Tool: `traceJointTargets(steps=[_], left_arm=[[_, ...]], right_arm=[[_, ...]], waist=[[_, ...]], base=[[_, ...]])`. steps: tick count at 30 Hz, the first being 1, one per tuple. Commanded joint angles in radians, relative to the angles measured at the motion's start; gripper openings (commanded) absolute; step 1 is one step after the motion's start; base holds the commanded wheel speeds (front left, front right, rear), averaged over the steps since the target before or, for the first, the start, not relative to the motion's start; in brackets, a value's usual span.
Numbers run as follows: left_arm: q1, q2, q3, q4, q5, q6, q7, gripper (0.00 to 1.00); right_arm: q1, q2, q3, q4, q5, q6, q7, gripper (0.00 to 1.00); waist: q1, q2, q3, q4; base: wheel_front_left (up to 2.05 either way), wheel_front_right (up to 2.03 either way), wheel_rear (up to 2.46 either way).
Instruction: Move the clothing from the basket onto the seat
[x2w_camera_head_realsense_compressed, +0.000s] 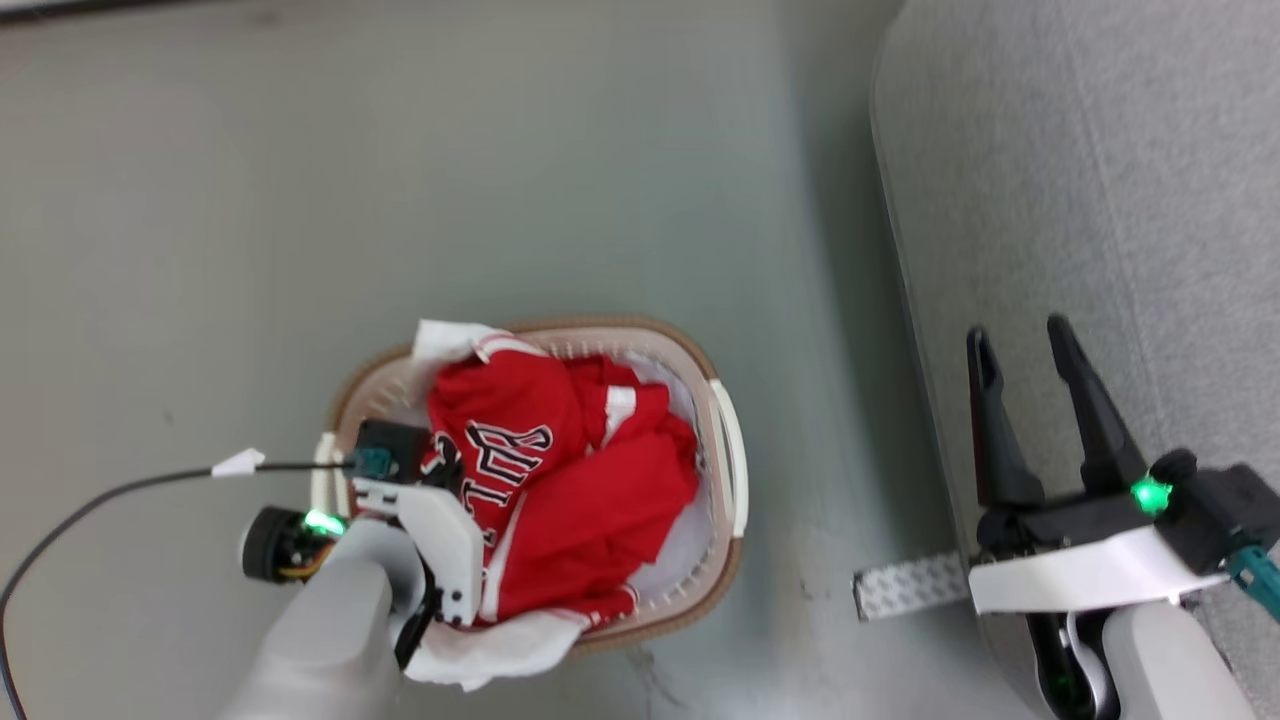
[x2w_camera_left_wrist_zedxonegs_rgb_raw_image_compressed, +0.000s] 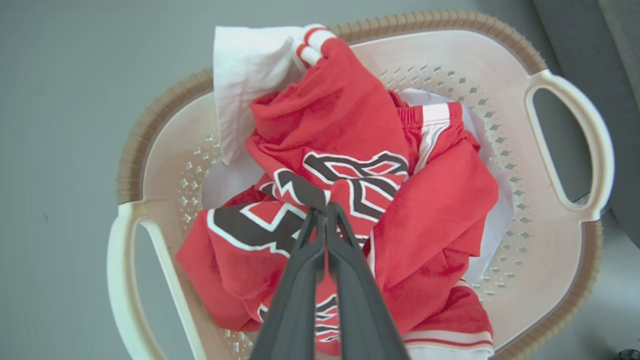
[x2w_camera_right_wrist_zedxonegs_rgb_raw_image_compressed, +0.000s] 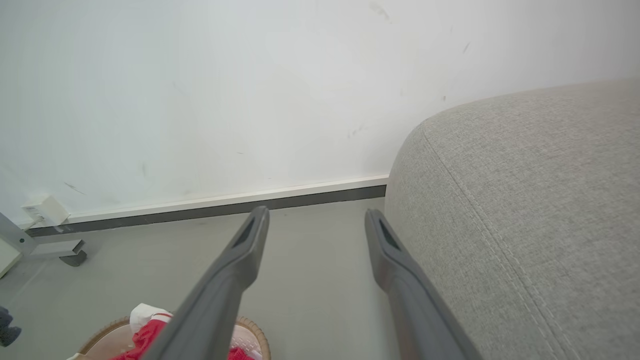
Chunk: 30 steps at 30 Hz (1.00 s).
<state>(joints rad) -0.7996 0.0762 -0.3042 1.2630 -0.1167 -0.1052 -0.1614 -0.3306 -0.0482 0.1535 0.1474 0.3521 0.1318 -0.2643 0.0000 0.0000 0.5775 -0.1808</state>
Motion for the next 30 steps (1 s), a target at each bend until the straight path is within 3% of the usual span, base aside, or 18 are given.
traceJointTargets(steps=[1, 9, 17, 25, 30], left_arm=[[0.020, -0.002, 0.004, 0.003, -0.012, -0.004, -0.014, 0.00], [0.100, -0.018, 0.024, -0.035, -0.089, -0.017, -0.073, 0.00], [0.155, -0.024, 0.007, -0.174, -0.173, -0.025, -0.089, 0.00], [0.214, -0.024, -0.032, -0.456, -0.273, -0.024, -0.022, 0.00], [0.252, -0.001, -0.021, -0.706, -0.296, 0.004, 0.067, 0.00]], right_arm=[[0.021, -0.004, -0.006, 0.008, -0.009, -0.002, 0.000, 1.00], [0.122, -0.004, -0.025, 0.045, -0.033, -0.002, 0.000, 1.00], [0.208, -0.004, -0.027, 0.073, -0.054, -0.002, 0.000, 1.00], [0.269, -0.004, -0.016, 0.089, -0.077, -0.002, 0.000, 1.00], [0.292, -0.004, 0.001, 0.087, -0.086, -0.002, 0.000, 1.00]], waist=[[0.0000, 0.0000, -0.083, 0.036], [0.0000, 0.0000, -0.281, 0.088], [0.0000, 0.0000, -0.437, 0.136], [0.0000, 0.0000, -0.543, 0.161], [0.0000, 0.0000, -0.583, 0.170]], base=[[0.00, 0.00, 0.00], [0.00, 0.00, 0.00], [0.00, 0.00, 0.00], [0.00, 0.00, 0.00], [0.00, 0.00, 0.00]])
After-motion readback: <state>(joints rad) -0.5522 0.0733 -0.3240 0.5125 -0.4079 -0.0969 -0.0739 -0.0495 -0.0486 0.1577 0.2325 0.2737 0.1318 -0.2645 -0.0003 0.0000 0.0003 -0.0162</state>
